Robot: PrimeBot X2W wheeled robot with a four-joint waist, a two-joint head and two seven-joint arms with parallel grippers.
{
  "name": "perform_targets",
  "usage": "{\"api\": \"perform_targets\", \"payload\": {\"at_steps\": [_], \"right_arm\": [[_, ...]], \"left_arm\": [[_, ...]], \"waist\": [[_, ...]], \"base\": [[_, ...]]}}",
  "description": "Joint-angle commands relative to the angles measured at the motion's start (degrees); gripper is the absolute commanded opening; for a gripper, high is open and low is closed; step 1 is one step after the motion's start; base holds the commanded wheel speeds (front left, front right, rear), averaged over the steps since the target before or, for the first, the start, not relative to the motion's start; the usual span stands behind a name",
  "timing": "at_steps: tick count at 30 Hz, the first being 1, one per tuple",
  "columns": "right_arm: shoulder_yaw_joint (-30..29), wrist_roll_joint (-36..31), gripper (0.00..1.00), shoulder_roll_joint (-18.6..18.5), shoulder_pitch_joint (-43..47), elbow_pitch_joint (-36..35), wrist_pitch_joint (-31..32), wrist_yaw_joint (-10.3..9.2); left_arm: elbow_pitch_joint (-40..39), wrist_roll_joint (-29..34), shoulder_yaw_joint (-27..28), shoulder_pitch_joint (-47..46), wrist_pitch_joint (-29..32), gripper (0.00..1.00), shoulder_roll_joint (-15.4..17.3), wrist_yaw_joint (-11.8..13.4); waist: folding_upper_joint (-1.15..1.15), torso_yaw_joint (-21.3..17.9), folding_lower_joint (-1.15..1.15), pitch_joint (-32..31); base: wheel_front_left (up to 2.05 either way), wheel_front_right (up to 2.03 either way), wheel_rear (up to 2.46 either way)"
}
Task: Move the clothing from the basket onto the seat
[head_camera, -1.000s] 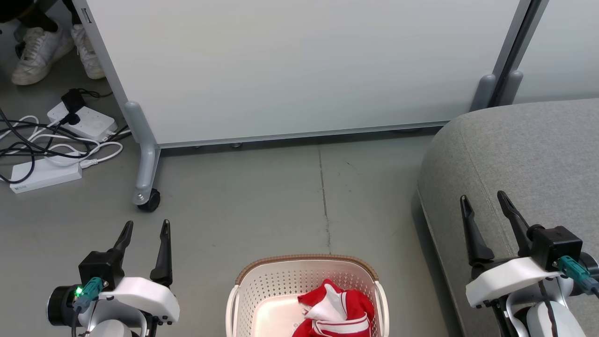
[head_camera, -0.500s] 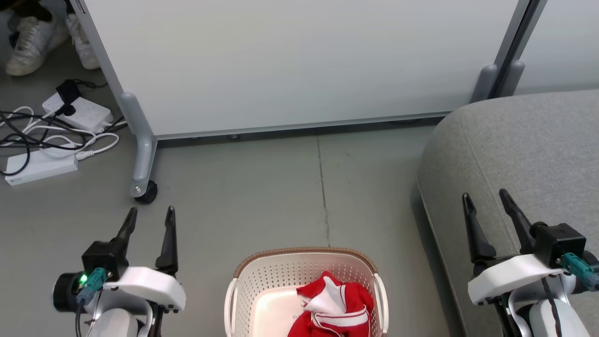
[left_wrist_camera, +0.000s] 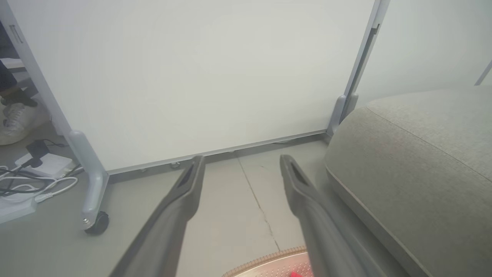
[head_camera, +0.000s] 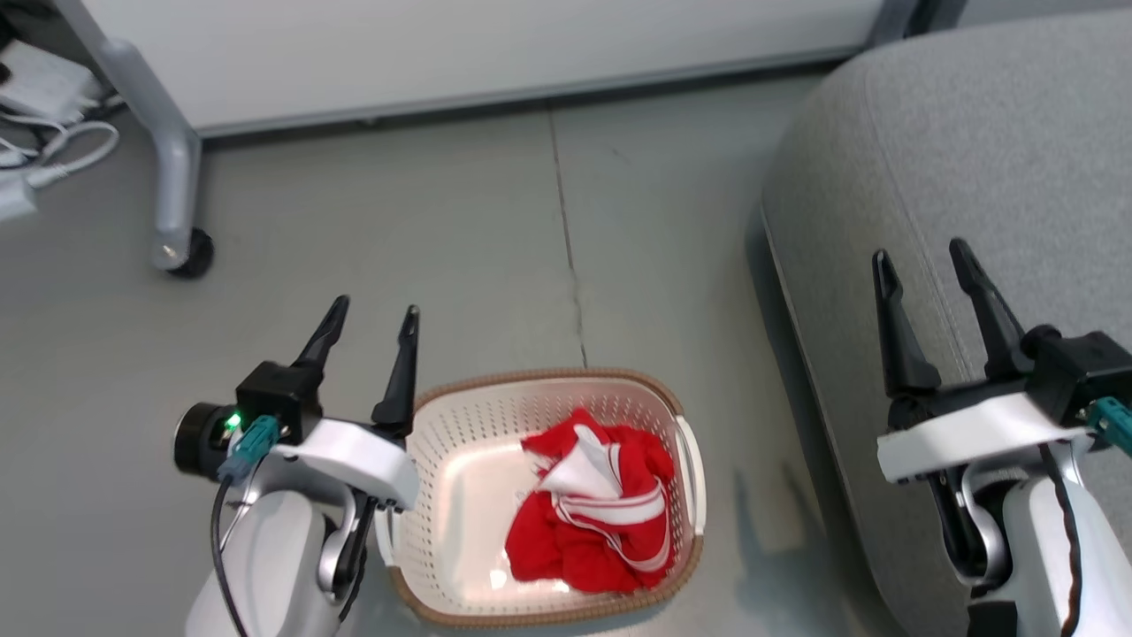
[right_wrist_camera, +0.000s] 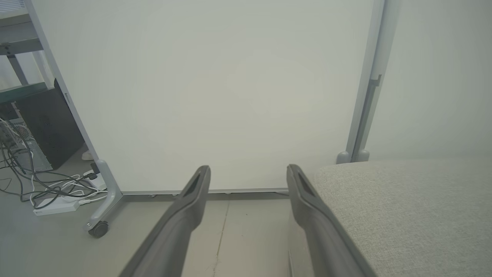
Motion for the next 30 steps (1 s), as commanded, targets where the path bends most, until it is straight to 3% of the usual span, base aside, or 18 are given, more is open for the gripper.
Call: {"api": "perform_targets", "payload": {"at_steps": [1,18,30], "right_arm": [[0.09,0.45,1.00,-0.29,-1.41,-0.77,-0.40,0.13],[3.71,5.39,1.00,-0.21,-8.70,-9.59,-4.48,0.13],[7.94,10.73,1.00,-0.21,-8.81,-11.22,-6.77,0.13]], "left_arm": [[0.76,0.48,-0.67,-2.02,-0.14,1.00,-0.16,-0.72],[20.39,4.01,-10.39,-17.18,2.60,1.00,-1.52,-5.08],[32.74,4.14,-13.66,-24.06,7.37,1.00,0.70,-6.22]], "waist": [[0.00,-3.30,0.00,6.10],[0.00,-14.67,0.00,28.01],[0.00,-22.68,0.00,35.94]], "base": [[0.00,0.00,0.00],[0.00,0.00,0.00],[0.00,0.00,0.00]]}}
